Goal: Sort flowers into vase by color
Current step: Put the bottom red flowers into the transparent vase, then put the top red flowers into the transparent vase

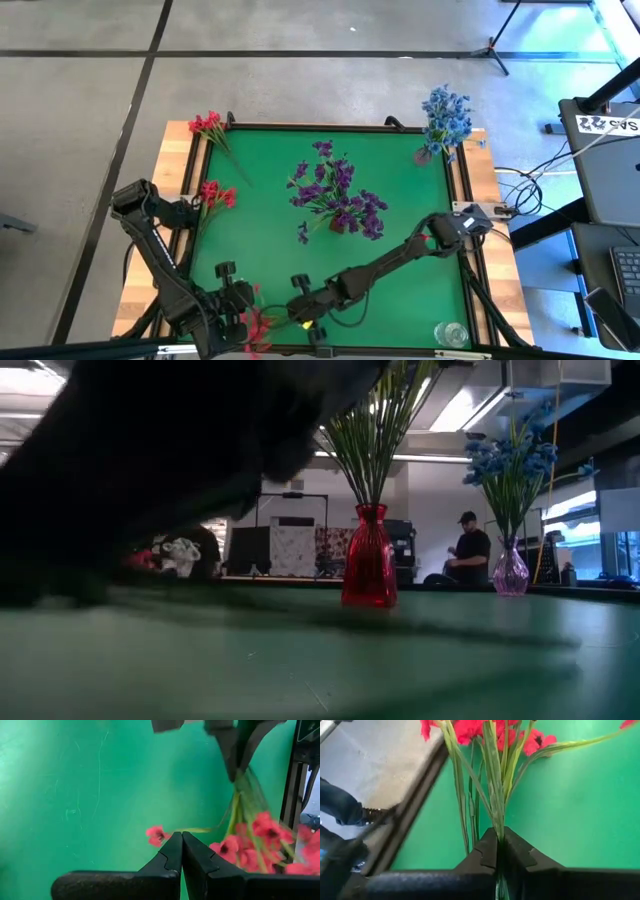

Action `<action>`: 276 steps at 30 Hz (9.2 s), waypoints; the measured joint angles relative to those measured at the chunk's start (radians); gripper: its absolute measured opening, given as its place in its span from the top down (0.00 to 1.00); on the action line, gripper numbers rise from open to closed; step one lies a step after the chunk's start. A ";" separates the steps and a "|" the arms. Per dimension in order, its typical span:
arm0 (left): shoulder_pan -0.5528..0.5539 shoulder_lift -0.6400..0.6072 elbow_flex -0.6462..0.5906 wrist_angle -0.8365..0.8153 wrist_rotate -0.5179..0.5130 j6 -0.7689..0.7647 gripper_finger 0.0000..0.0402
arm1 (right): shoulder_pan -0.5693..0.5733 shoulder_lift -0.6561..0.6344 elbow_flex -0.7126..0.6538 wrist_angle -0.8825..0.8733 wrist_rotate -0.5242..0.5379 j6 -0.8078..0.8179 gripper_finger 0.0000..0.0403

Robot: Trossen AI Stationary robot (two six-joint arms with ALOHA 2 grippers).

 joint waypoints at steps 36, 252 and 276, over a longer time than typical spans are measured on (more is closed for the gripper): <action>0.048 0.000 0.000 -0.106 -0.079 0.001 0.99 | 0.298 -0.228 -0.034 -1.126 0.120 0.554 0.98; 0.337 0.000 0.000 0.064 -0.246 -0.333 0.99 | 0.517 -1.487 -0.997 -0.181 -0.329 0.126 0.56; 0.525 -0.048 -0.026 -0.426 0.101 -0.674 0.99 | 0.517 -1.558 -0.690 -0.768 -0.067 0.566 0.55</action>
